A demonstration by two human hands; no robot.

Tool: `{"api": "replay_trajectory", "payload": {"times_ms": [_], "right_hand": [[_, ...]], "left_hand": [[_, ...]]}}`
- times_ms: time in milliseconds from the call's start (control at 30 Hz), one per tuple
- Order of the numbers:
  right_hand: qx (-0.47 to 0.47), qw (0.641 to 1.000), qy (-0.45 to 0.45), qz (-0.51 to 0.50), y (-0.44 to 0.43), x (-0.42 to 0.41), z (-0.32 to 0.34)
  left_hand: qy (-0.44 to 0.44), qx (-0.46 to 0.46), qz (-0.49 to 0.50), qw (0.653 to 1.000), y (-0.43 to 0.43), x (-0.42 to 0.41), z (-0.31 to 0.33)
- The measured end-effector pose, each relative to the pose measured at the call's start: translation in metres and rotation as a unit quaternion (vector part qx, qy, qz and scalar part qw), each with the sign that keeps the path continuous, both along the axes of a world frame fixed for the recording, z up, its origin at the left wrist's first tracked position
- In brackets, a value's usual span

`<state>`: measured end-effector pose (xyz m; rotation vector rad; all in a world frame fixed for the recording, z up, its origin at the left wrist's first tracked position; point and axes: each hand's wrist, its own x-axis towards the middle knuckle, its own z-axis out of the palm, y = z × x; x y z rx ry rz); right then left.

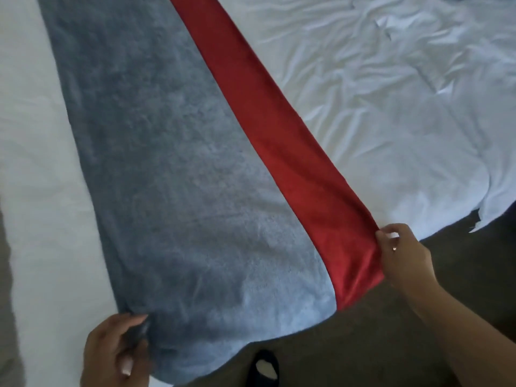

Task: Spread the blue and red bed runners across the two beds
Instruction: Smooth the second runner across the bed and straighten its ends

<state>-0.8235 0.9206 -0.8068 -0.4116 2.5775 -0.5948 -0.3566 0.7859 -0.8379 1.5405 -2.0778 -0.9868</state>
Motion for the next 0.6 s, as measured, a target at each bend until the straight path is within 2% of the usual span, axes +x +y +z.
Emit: {"api": "replay_trajectory", "payload": {"times_ms": [167,233,333,400,500,600], "right_hand": [[0.001,0.995,0.067,0.077,0.005,0.019,-0.008],[-0.019,0.994,0.082,0.067,0.003,0.022,-0.007],[-0.078,0.99,0.107,0.051,0.003,0.023,-0.005],[-0.089,0.989,0.1,0.062,0.002,0.027,-0.006],[-0.073,0.995,0.03,0.067,0.003,0.034,-0.013],[-0.067,0.996,0.031,0.05,0.001,0.037,-0.017]], "left_hand": [[0.008,0.035,0.051,0.998,0.023,-0.008,0.006],[0.012,-0.02,0.078,0.997,0.027,-0.012,0.012],[0.01,-0.089,0.034,0.995,0.023,-0.013,0.032],[0.001,-0.075,0.031,0.997,0.012,0.006,0.025],[-0.031,-0.019,0.015,0.999,-0.001,0.034,-0.001],[-0.108,-0.036,-0.008,0.994,0.006,0.015,0.003]]}}
